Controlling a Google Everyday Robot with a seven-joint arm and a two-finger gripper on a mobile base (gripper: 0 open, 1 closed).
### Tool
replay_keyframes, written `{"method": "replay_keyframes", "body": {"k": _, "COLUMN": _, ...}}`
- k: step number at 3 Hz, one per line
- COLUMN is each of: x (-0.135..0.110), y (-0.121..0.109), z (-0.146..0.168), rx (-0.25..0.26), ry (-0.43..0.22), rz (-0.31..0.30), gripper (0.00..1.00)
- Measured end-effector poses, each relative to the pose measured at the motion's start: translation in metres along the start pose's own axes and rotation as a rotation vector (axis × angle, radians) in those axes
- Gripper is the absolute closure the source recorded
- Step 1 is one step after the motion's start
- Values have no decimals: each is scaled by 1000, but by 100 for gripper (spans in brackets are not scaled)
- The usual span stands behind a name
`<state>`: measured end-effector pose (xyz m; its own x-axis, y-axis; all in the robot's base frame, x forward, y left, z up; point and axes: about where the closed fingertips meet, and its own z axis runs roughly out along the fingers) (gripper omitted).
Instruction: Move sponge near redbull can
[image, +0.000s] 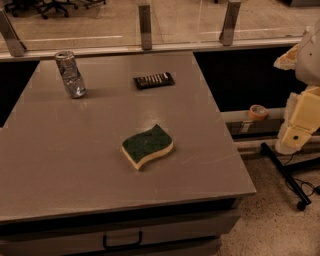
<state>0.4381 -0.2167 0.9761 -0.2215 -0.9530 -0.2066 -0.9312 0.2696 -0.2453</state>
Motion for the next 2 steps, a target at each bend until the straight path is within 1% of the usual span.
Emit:
{"method": "replay_keyframes", "body": {"k": 1, "x": 0, "y": 0, "z": 0, "rx": 0, "ry": 0, "rz": 0, "gripper": 0}}
{"method": "replay_keyframes", "body": {"k": 2, "x": -27, "y": 5, "z": 17, "rx": -70, "ry": -63, "rz": -70, "gripper": 0}}
